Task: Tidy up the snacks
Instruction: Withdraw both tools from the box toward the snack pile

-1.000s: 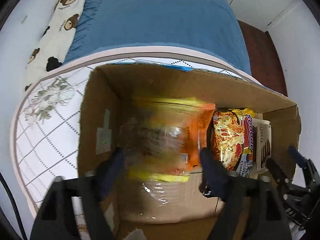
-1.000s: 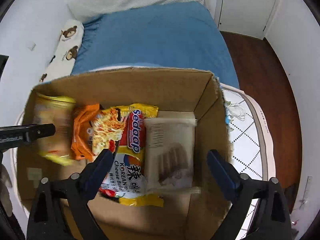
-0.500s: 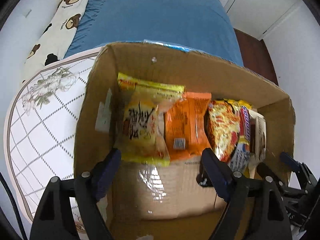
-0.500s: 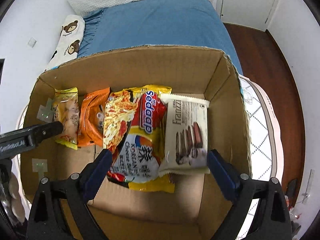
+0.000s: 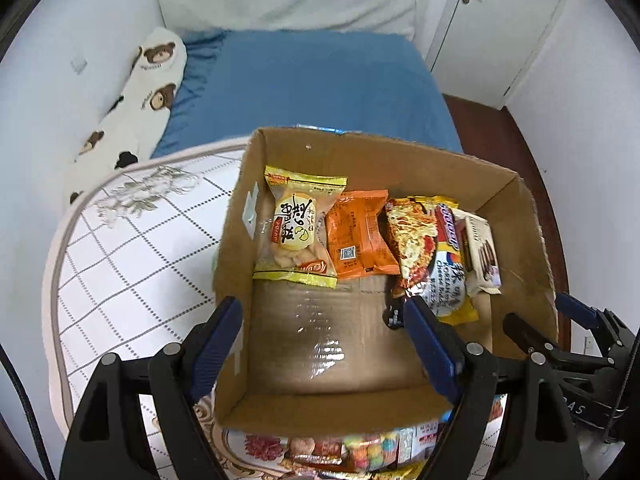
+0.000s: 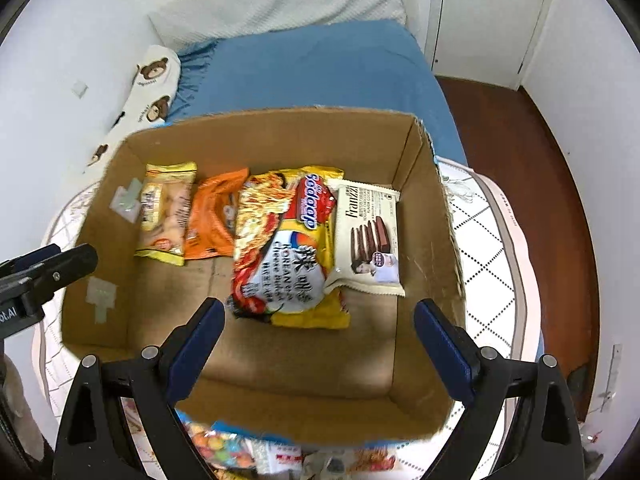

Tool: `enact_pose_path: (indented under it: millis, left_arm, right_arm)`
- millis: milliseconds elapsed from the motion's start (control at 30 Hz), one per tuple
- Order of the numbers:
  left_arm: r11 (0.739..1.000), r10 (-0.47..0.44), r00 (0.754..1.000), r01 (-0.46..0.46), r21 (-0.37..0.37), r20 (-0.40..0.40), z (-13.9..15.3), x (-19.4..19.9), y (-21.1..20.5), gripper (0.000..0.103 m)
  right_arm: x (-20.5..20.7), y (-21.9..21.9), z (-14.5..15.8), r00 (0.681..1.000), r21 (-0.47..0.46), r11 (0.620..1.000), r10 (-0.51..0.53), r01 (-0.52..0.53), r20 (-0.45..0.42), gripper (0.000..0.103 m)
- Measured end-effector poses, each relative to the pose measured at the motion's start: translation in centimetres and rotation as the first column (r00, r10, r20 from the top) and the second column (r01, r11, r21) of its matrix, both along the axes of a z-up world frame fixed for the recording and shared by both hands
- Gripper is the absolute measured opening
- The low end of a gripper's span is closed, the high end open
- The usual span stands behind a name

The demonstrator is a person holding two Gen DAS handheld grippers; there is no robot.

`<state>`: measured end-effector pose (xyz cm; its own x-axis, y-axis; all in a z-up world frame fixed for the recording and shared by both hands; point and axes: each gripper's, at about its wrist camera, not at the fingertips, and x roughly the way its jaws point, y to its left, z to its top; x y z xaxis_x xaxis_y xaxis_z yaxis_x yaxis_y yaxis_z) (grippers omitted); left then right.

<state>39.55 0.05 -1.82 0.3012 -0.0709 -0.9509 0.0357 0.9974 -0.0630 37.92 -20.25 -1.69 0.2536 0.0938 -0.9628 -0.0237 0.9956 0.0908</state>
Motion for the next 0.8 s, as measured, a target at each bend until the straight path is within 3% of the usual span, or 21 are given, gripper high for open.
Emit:
enact_pose_path:
  millis: [267,500,633,800]
  left_arm:
    - [1.000,-0.003,0.995,0.003,-0.001,0.102,4.1,-4.7,0.1,0.083]
    - [1.000,0.000,0.993,0.001,-0.011,0.116,5.8,-8.9,0.5,0.083]
    - [0.999,-0.010,0.997,0.007,0.034,0.082,4.1,-12.6,0.0,0.083]
    - [0.996,-0.022,0.998,0.027,0.091,-0.060,-1.9,-17.2,-0.4,0.083]
  right_arm:
    - [-3.5,1.2,5.5,0.994,0.009,1.000,0.011,-0.012,0.110,0.098]
    - [-7.9,1.6,9.1,0.989,0.066,0.998,0.005,-0.015,0.151,0.098]
    - [-10.9,1.7,8.3,0.994,0.098,0.995,-0.003,-0.008,0.107,0.098]
    - [-15.6,1.5,2.9,0.998,0.146,0.989,-0.017,0.026,-0.062,0.098]
